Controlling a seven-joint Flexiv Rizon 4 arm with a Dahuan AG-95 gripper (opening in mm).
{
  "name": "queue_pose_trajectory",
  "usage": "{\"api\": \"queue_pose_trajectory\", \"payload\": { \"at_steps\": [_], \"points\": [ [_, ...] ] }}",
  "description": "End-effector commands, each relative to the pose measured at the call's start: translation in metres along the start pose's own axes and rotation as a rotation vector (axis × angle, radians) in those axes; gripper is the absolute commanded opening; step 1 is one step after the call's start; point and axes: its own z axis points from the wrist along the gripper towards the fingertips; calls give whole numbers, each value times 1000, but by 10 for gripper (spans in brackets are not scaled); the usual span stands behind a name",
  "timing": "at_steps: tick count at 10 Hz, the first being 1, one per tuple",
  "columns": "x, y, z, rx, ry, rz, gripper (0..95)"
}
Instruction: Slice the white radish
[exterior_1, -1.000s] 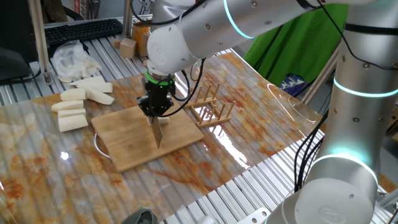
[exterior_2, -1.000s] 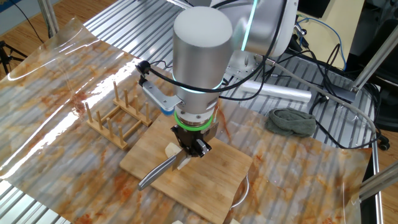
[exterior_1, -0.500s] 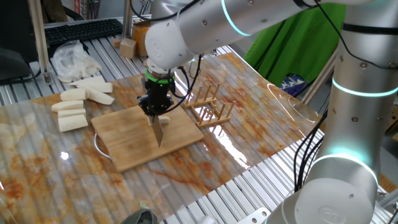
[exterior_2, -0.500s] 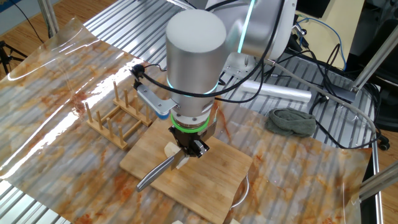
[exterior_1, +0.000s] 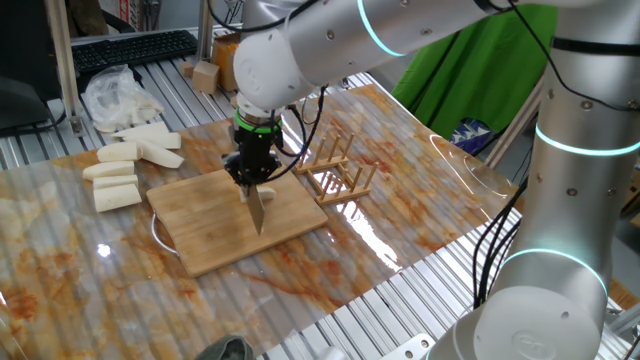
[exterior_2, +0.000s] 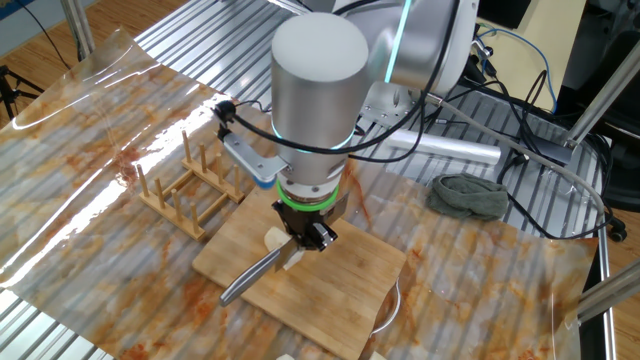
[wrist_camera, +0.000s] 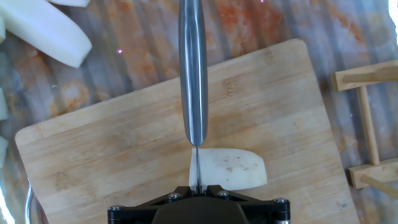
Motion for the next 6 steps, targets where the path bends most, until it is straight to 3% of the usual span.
{"api": "queue_pose_trajectory", "payload": {
  "at_steps": [1, 6],
  "points": [
    [-1, 0, -1, -1, 2, 2, 0],
    [-7, -1, -12, 0, 8, 10, 0]
  ]
}}
